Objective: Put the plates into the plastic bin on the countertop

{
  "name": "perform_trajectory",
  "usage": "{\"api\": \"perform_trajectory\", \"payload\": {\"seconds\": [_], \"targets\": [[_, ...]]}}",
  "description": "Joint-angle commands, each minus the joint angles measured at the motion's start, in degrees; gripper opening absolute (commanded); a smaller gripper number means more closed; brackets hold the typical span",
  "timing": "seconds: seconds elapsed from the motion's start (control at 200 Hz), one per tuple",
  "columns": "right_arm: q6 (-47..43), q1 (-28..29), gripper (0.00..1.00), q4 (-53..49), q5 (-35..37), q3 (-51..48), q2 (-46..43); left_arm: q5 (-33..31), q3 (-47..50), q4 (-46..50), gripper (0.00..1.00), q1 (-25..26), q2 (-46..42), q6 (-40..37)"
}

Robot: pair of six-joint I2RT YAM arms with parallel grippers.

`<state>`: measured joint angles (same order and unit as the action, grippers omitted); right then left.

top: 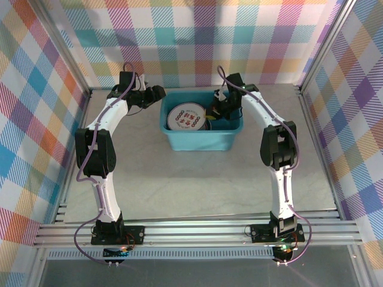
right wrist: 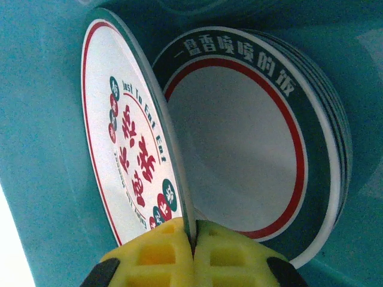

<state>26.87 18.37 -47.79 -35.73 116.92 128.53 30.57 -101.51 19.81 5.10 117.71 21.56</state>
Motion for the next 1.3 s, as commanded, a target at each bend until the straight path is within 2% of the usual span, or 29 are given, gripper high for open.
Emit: {"api": "perform_trajectory", "payload": {"seconds": [0.0, 0.38, 0.605, 0.885, 1.1, 1.295], "targets": [[0.78, 1.31, 0.00, 2.73, -0.90, 0.01, 1.96, 0.99, 0.00, 0.39, 0.69, -0.36, 0.60, -0.74], [-0.15, 1.83, 0.00, 1.64, 0.33, -0.55, 4.93, 0.99, 0.13, 0.40, 0.69, -0.44, 1.31, -0.61], [-0.88, 2.08, 0.12, 1.11, 2.65, -0.75, 4.89, 0.99, -0.15, 0.23, 0.69, -0.43, 1.81, -0.22], [-0.60, 2.11, 0.45, 1.04, 3.70, -0.57, 4.07, 0.81, -0.31, 0.31, 0.69, -0.44, 1.74, -0.03], [-0.30, 2.11, 0.63, 1.81, 5.00, -0.42, 1.54, 0.26, -0.26, 0.49, 0.69, -0.45, 0.99, -0.12], [-1.65, 2.09, 0.74, 1.47, 7.28, -0.42, -1.43, -0.67, -0.21, 0.67, 0.69, -0.42, 0.09, -0.48]]}}
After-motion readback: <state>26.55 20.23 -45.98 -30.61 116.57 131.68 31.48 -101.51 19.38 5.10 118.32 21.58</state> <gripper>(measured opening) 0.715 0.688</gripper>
